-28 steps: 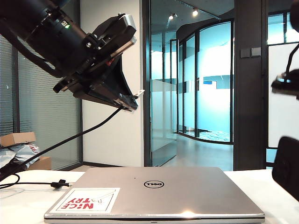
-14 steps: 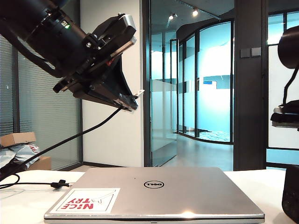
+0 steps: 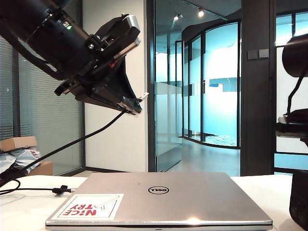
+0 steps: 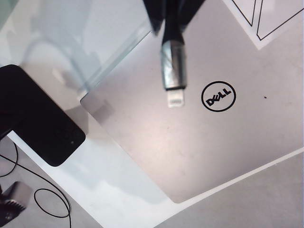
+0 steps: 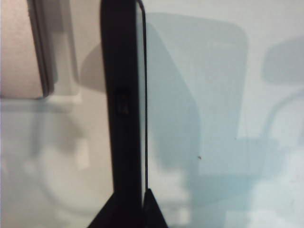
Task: Pick up the charging cable and the phone, plug the charging cable into the charging port on the phone, and finally place them back on the table.
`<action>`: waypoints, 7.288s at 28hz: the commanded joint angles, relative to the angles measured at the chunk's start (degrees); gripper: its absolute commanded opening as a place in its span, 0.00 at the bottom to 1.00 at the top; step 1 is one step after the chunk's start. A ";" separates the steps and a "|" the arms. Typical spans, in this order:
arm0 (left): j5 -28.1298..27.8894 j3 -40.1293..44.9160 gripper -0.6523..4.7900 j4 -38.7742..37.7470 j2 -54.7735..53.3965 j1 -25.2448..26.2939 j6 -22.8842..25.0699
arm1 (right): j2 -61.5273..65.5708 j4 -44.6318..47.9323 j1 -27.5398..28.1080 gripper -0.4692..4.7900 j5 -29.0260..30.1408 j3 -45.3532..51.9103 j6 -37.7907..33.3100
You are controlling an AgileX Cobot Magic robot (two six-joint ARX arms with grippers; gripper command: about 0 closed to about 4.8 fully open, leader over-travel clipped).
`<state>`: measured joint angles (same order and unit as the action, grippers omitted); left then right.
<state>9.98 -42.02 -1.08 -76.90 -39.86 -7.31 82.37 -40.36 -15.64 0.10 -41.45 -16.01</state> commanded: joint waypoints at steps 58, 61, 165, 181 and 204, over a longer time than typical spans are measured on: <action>0.39 -0.09 0.11 -8.09 -0.09 -13.22 -28.30 | 3.61 56.33 -0.11 0.08 44.22 0.02 -36.76; 0.39 -0.11 0.11 -7.76 -0.09 -13.22 -28.30 | 4.68 57.88 -0.35 0.08 47.06 0.02 -37.94; 0.39 1.16 0.11 -1.51 -1.64 -13.09 -31.12 | 5.14 70.60 -5.70 0.08 43.82 7.06 -42.66; 0.13 1.16 0.11 -1.36 -1.64 -13.07 -33.88 | 4.79 71.08 -5.73 0.08 41.70 7.06 -42.71; 0.15 1.16 0.11 -1.40 -1.64 -13.07 -33.64 | 4.74 74.34 -5.44 0.08 42.05 7.08 -43.93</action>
<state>10.28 -40.77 -3.40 -78.72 -52.90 -40.99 87.81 31.90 -21.15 41.60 -33.98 -60.20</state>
